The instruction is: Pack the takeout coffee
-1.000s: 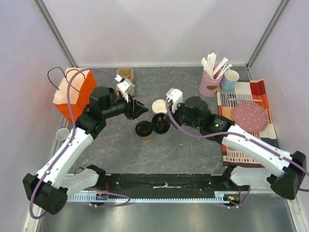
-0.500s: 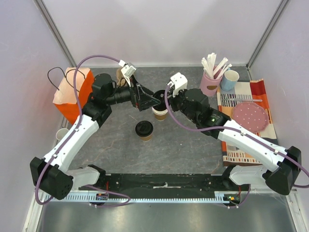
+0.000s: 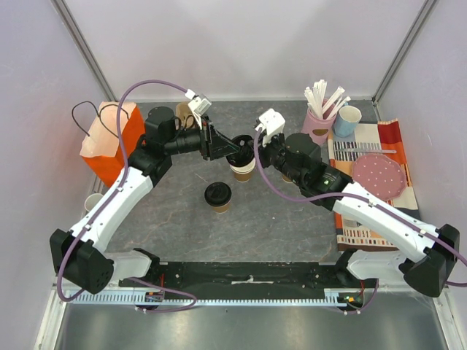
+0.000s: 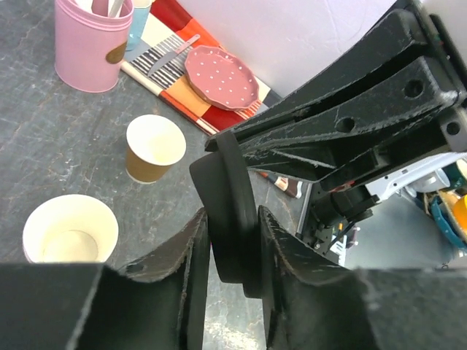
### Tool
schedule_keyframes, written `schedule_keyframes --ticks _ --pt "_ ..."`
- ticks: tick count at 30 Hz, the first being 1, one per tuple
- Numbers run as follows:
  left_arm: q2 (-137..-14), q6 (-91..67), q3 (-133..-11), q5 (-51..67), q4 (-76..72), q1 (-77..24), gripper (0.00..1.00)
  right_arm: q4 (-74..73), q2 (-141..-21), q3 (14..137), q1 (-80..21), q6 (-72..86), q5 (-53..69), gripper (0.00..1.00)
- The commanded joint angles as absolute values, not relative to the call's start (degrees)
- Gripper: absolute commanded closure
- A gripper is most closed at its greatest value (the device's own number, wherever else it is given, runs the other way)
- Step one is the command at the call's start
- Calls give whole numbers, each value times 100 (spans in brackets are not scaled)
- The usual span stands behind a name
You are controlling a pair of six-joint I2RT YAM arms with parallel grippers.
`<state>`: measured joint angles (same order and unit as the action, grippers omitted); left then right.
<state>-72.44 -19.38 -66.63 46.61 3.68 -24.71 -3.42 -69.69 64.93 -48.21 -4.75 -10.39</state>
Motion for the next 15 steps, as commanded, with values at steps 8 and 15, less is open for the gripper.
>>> schedule_keyframes --ticks 8,15 --pt "-7190 -627 -6961 5308 650 -2461 98 -474 -6750 6565 -4413 -475 331 43" --pt "-6944 2764 -6838 5546 1282 -2531 98 -1703 -6486 7012 -3386 -782 3331 13"
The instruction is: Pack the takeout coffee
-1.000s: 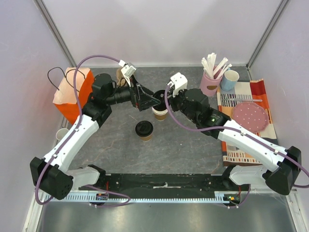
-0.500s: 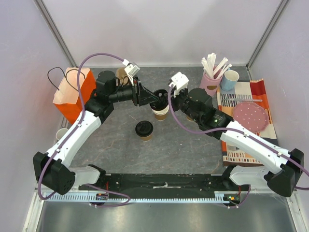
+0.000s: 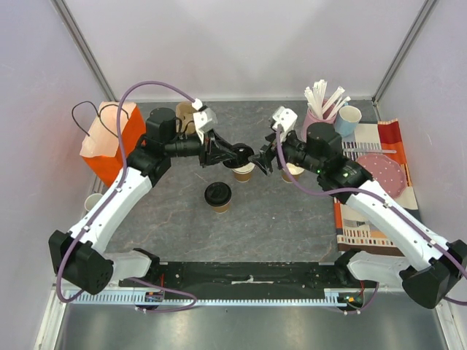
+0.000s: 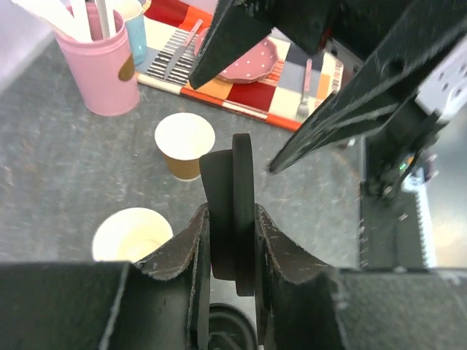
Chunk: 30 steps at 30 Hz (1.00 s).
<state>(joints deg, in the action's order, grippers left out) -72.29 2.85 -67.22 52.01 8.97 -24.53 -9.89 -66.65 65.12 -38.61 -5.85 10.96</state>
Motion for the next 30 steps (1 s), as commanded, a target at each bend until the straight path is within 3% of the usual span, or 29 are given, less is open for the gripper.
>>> schedule_keyframes --ticks 1,3,6,13,22,27,30 --pt "-6891 3256 -6786 5528 1353 -2566 98 -2079 -6521 7109 -3236 -834 3731 12" --pt "-6698 4662 -6550 5432 1389 -2628 98 -2328 -6652 7312 -2779 -730 4723 11" --pt "-6391 6298 -6058 5309 883 -2821 98 -2320 -6907 7487 -2147 -151 5272 11" --pt "-5880 10627 -4379 5545 -1356 -2936 98 -2206 -7304 7963 -1855 694 4923 21" --pt "-5959 12881 -3692 6222 -1758 -2936 98 -2416 -7197 7962 -2478 97 4431 25" --pt "-5985 13139 -3639 6364 -1617 -2936 98 -3820 -7857 8964 -3136 -421 2852 31" --pt "-5959 13166 -3621 6328 -1617 -2936 98 -3999 -7867 9053 -3349 -466 2847 32"
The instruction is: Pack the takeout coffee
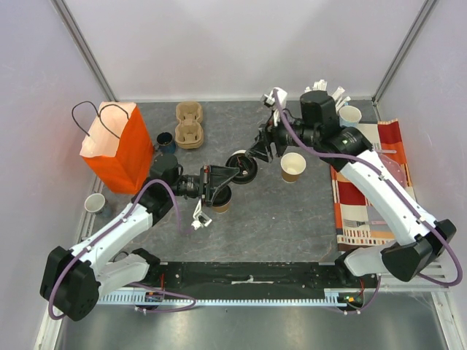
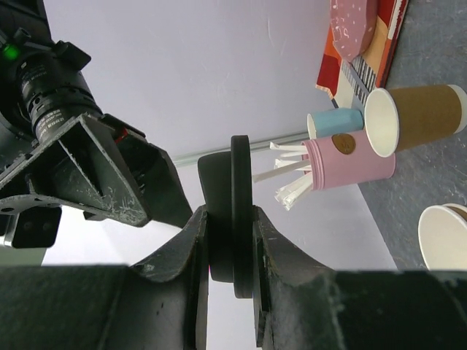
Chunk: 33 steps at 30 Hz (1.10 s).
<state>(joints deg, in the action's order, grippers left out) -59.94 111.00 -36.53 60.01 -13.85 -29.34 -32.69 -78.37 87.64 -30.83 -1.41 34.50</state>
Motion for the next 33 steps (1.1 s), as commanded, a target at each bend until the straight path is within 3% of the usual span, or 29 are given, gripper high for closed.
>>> schedule_keyframes --ticks 1,7,10,15,16,17,18,27,33 --pt "-5933 13027 -3621 6337 -1617 -2936 98 -4034 -7805 8966 -3357 -579 3022 32" --pt "-5792 12753 -3612 6512 -1494 -2936 98 -3630 -6663 8096 -3357 -2950 4786 30" --pt "-5757 12744 -3682 6618 -1284 -2936 98 -4138 -6741 8269 -3384 -4040 5421 28" --pt "-5695 12709 -3762 6697 -1064 -2935 98 -5237 -7084 8621 -3744 -5359 4650 32" --pt "-5687 12709 -3788 6715 -994 -2936 98 -5325 -7171 8726 -3857 -5474 4632 37" --pt "-5704 12726 -3805 6715 -950 -2936 98 -5344 -7198 8780 -3911 -5484 4562 51" --pt "-5704 12753 -3814 6724 -949 -2936 98 -5309 -7233 8815 -3955 -5432 4501 54" --pt "-5651 12718 -3876 6741 -844 -2944 98 -5247 -7576 8974 -4447 -5502 3851 52" --pt "-5686 12726 -3902 6768 -817 -2944 98 -5431 -7787 9097 -4640 -5616 3824 57"
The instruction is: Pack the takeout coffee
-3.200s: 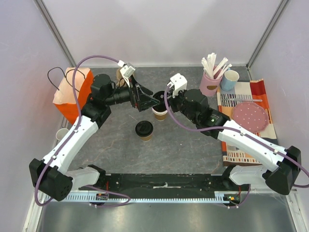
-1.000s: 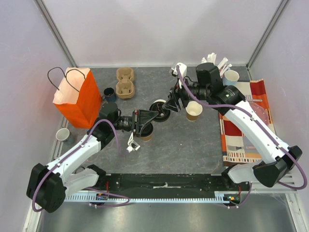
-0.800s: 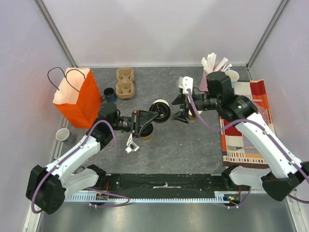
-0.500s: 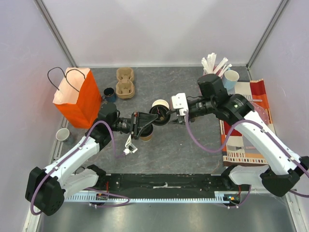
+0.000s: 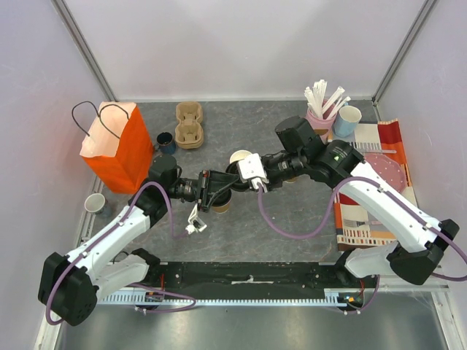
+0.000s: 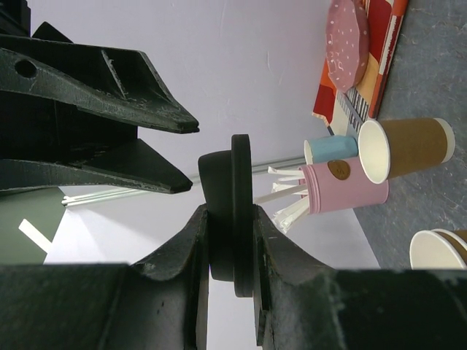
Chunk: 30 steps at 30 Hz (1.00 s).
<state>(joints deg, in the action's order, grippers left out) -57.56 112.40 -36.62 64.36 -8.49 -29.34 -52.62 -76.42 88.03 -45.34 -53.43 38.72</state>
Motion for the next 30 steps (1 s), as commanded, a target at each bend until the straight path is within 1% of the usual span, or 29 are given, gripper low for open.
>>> schedule_keyframes --ticks 1,7,10,11,16,19,21,22,24,25,27,28,30 --pt "-5678 12718 -3911 6776 -809 -2944 98 -5466 -7796 9088 -4693 -5625 3684 58" --pt "-5643 12753 -3894 6829 -791 -2944 98 -5607 -7884 9079 -4746 -5625 3393 61" --pt "-5616 12805 -3885 6847 -739 -2953 98 -5581 -7849 8983 -4755 -5608 3322 65" --pt "-5616 12858 -3885 6864 -712 -2953 98 -5590 -7857 8965 -4746 -5599 3305 69" --pt "-5642 12946 -3911 6908 -668 -2953 98 -5563 -7884 8974 -4764 -5555 3296 83" --pt "-5660 12964 -3911 6899 -650 -2962 98 -5537 -7893 8965 -4764 -5511 3287 100" --pt "-5660 12990 -3902 6838 -642 -2962 98 -5441 -7866 8912 -4772 -5432 3209 100" --pt "-5686 13051 -3894 6803 -633 -2971 83 -5388 -7858 8895 -4764 -5388 3147 100" --pt "-5730 13131 -3859 6663 -624 -2971 63 -5274 -7831 8816 -4773 -5142 3007 100" --pt "-5730 13183 -3841 6593 -624 -2962 42 -5186 -7822 8789 -4772 -5055 2832 100" --pt "-5774 13201 -3806 6391 -633 -2971 27 -5098 -7831 8736 -4772 -4826 2638 100" --pt "-5774 13201 -3797 6303 -624 -2962 15 -5080 -7831 8728 -4764 -4747 2437 100" --pt "-5722 13140 -3762 6118 -633 -2971 6 -4993 -7814 8614 -4755 -4588 2225 100"
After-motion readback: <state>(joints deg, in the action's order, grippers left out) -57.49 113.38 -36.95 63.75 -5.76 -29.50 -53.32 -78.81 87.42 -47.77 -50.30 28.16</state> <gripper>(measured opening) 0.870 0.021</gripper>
